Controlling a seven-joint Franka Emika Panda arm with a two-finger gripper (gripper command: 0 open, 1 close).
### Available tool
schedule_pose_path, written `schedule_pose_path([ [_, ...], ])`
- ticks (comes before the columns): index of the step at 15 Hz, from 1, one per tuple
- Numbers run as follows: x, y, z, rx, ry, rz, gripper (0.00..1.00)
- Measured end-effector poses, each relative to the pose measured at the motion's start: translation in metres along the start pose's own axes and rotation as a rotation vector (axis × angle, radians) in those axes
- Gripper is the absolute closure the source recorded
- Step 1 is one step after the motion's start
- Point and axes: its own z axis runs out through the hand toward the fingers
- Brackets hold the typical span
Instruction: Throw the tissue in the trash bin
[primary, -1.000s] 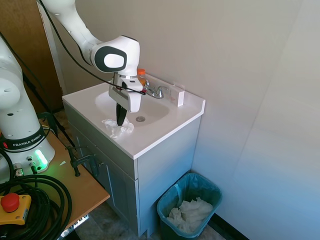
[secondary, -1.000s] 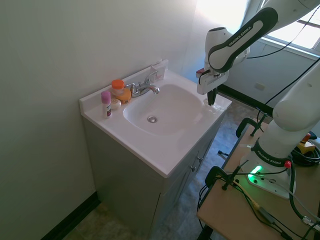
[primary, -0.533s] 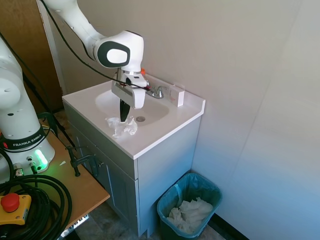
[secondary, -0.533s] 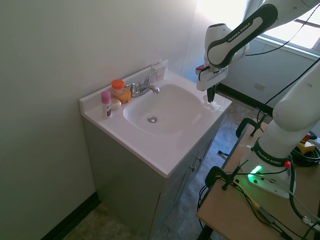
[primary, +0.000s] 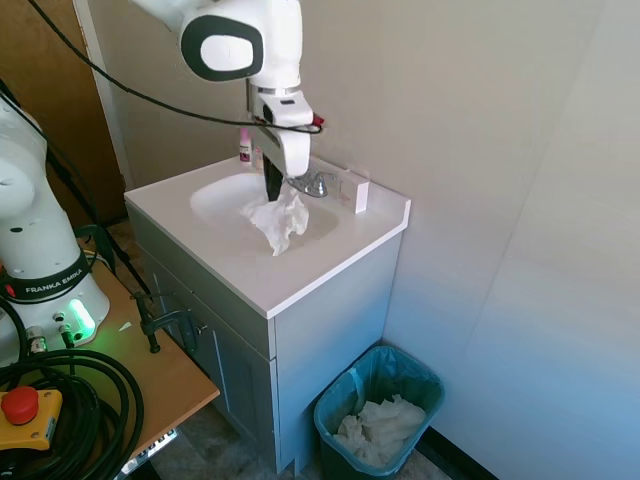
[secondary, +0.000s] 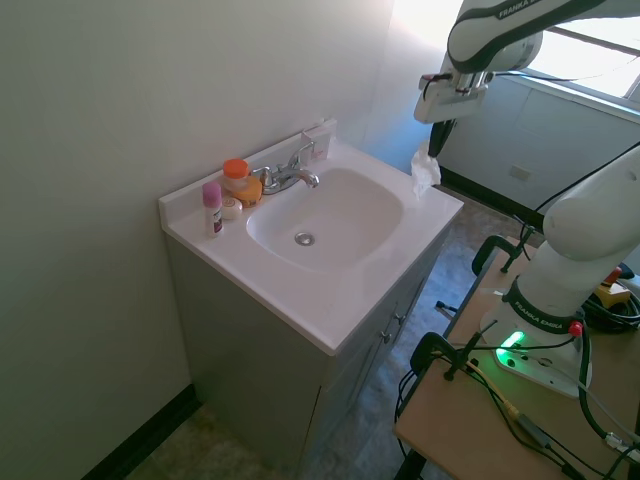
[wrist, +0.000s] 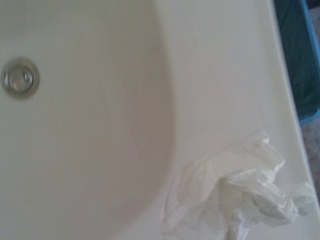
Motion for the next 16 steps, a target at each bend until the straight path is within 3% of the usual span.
schedule_pose_path([
  [2, 0.045, 0.002, -0.014, 0.061, 0.038, 0.110, 1.00],
  [5, 0.118, 0.001, 0.002, 0.085, 0.057, 0.288, 1.00],
  [8, 0.177, -0.012, 0.044, 0.068, 0.066, 0.435, 1.00],
  [11, 0.221, -0.021, 0.103, 0.014, 0.071, 0.506, 1.00],
  [12, 0.231, -0.023, 0.121, -0.001, 0.068, 0.513, 0.00],
  [16, 0.244, -0.033, 0.150, -0.025, 0.039, 0.501, 0.00],
])
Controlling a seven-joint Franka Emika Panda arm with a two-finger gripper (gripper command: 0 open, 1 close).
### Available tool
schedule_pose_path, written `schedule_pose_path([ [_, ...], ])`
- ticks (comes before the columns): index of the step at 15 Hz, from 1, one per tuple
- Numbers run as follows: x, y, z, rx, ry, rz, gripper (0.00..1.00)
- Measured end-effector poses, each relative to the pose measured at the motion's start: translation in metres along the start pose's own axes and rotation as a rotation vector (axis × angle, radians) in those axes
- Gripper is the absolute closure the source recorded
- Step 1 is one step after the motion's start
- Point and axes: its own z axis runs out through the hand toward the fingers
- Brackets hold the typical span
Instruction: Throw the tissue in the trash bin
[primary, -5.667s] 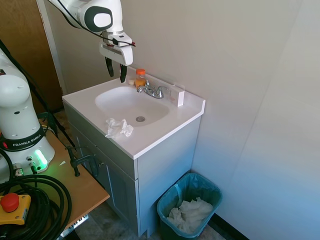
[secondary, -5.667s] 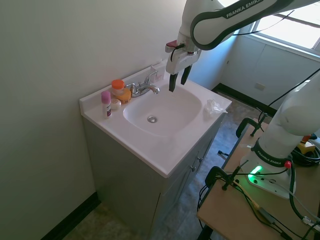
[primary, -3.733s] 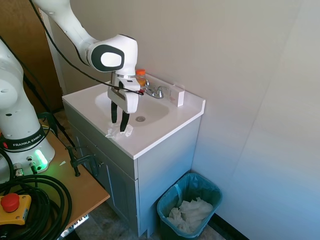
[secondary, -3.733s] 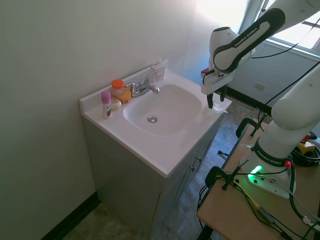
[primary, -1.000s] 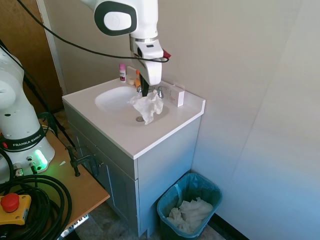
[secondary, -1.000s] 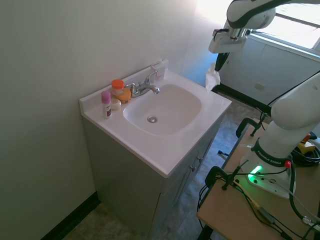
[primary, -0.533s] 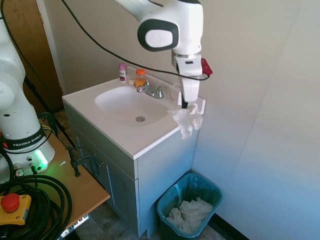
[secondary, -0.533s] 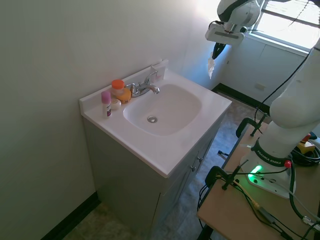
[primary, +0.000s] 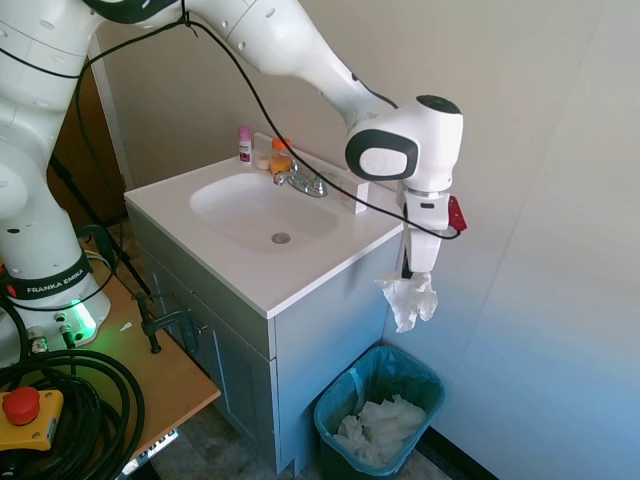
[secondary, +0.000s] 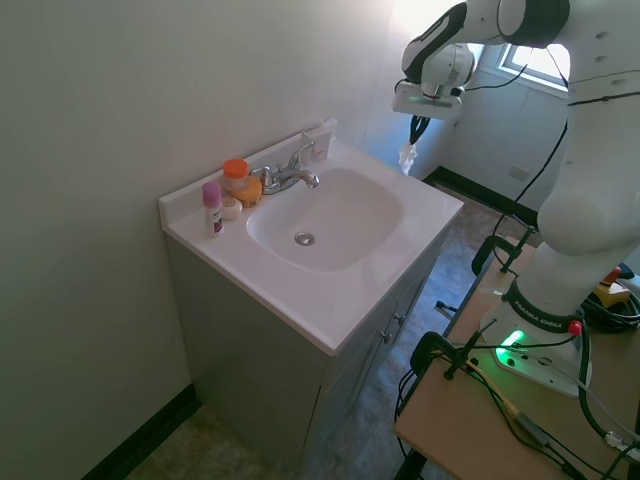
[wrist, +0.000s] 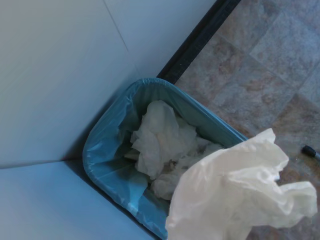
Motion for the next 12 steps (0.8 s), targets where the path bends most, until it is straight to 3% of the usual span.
schedule_pose_path([
  [6, 0.003, -0.001, -0.023, 0.005, -0.038, -0.082, 0.00],
  [9, -0.009, 0.012, -0.069, 0.069, -0.057, -0.168, 0.00],
  [12, -0.053, 0.033, -0.113, 0.115, -0.045, -0.264, 0.00],
])
